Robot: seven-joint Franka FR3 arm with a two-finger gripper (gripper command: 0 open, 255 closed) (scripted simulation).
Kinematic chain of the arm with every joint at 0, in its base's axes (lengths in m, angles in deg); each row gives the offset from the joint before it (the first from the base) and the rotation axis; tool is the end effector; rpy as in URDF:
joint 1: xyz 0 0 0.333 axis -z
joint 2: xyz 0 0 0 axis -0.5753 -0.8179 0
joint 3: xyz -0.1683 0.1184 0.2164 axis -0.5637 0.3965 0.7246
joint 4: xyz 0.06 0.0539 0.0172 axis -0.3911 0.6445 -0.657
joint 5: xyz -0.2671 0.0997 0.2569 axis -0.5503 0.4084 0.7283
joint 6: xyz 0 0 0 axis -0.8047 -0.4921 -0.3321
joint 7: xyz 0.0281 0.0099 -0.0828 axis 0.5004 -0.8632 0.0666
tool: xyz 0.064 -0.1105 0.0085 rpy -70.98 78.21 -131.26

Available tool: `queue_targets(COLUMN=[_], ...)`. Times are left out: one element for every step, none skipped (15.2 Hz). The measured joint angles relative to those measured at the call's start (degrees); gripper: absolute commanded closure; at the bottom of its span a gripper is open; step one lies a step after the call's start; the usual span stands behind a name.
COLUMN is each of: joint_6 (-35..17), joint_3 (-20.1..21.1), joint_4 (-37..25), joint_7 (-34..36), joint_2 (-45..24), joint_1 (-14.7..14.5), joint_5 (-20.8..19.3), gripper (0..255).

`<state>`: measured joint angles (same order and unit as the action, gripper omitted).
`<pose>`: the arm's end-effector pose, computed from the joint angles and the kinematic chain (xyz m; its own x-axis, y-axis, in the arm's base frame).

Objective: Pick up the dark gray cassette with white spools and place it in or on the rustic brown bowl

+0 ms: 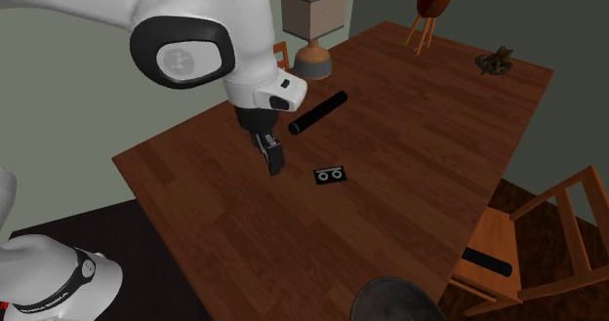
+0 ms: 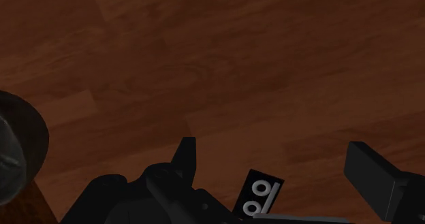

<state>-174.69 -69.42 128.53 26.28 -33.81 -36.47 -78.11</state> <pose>0.4842 0.0363 0.3988 0.9879 0.1548 0.0032 0.1548 -0.9878 0.0177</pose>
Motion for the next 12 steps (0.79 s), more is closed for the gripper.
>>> queue_targets(joint_6=[-0.4,-1.6,-2.6,-3.2,-4.0,-4.3,-5.2,-5.6,-6.0,-6.3,-6.9,-7.1], joint_3=[0.2,0.5,0.5,0.4,0.4,0.5,0.6,0.6,0.6,0.6,0.7,0.6], joint_4=[-1.5,-3.0,-3.8,-5.3,-6.9,-8.5,-9.8,-11.3,-13.0,-15.0,-16.4,-17.9], joint_7=[0.3,0.8,0.9,0.7,0.8,1.2,1.5,1.7,1.7,1.9,2.3,2.2], joint_2=[-2.1,-4.8,-6.9,-9.2,-11.7,-13.9,-16.3,-18.4,-20.6,-23.1,-25.3,-27.2], joint_1=[-0.1,-0.3,-0.3,-0.1,-0.2,-0.3,-0.4,-0.5,-0.6,-0.7,-0.9,-0.9], joint_5=[-0.1,-0.3,-0.5,-0.7,-0.9,-1.2,-1.4,-1.6,-1.8,-2.1,-2.3,-2.5], gripper=[0,0,0,0,0,0,0,0,0,0,0,0])
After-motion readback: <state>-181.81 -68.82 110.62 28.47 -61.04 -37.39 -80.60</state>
